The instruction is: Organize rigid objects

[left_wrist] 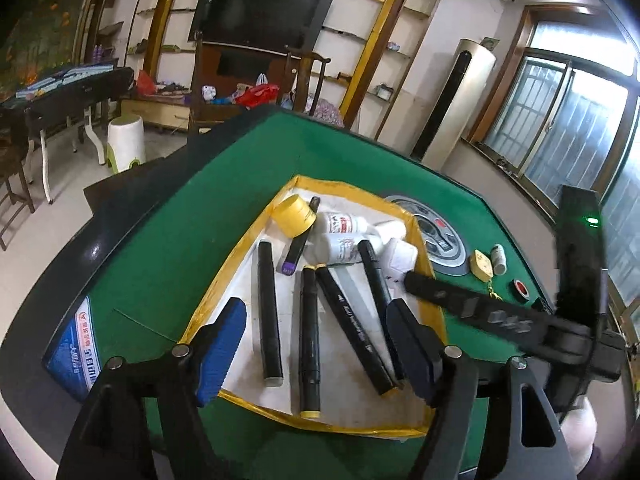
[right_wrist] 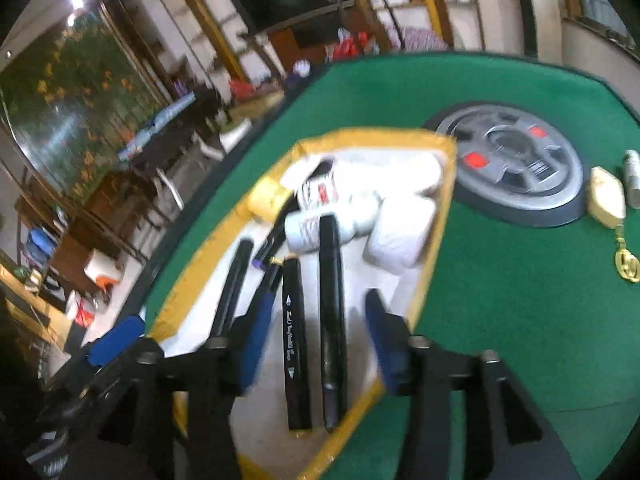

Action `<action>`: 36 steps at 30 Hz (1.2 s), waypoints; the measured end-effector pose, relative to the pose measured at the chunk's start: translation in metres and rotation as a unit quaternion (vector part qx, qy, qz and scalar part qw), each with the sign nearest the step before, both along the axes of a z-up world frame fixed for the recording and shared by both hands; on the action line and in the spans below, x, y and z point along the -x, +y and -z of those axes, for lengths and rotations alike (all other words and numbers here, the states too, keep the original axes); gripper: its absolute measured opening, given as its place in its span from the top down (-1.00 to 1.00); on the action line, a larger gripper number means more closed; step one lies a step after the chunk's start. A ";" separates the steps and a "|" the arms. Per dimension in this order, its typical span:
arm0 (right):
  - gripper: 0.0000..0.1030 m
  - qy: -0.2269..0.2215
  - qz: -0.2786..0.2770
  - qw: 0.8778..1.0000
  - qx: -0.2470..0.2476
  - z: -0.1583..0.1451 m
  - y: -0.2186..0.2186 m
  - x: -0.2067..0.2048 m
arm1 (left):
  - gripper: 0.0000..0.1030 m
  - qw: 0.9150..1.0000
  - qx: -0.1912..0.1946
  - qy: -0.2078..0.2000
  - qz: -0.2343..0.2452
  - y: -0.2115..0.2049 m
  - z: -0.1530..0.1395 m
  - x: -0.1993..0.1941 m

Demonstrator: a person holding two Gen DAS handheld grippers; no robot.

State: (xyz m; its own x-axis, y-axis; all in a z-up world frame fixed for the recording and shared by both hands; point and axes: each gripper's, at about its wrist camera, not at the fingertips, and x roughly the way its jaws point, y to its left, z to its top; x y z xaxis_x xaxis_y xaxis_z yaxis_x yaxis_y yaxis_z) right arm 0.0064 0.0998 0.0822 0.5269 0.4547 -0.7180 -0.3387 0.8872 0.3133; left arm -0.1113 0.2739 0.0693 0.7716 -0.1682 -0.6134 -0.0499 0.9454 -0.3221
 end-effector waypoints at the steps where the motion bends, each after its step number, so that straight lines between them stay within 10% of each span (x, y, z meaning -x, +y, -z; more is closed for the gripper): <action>1: -0.06 -0.014 0.005 1.000 -0.001 -0.008 -0.009 0.004 | -0.48 1.000 -0.003 -0.004 0.001 -0.003 -0.003 0.003; 6: -0.44 -0.072 0.045 0.996 0.020 -0.033 -0.057 0.021 | -0.61 0.999 -0.028 -0.025 0.003 -0.026 -0.018 0.014; 16: -0.47 -0.099 0.130 0.986 -0.012 -0.023 -0.133 0.043 | -0.87 0.978 -0.196 -0.070 -0.014 -0.100 -0.027 0.034; 36: -0.47 -0.092 0.151 0.984 -0.025 -0.014 -0.172 0.056 | -0.88 0.963 -0.263 -0.050 0.012 -0.148 -0.020 0.043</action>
State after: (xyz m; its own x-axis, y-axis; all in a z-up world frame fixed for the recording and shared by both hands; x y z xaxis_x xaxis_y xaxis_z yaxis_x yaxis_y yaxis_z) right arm -0.0499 -0.0721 0.0959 0.7620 0.2901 -0.5790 -0.1170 0.9410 0.3175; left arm -0.1539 0.1258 0.0893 0.8313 0.1268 -0.5412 -0.0193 0.9796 0.2000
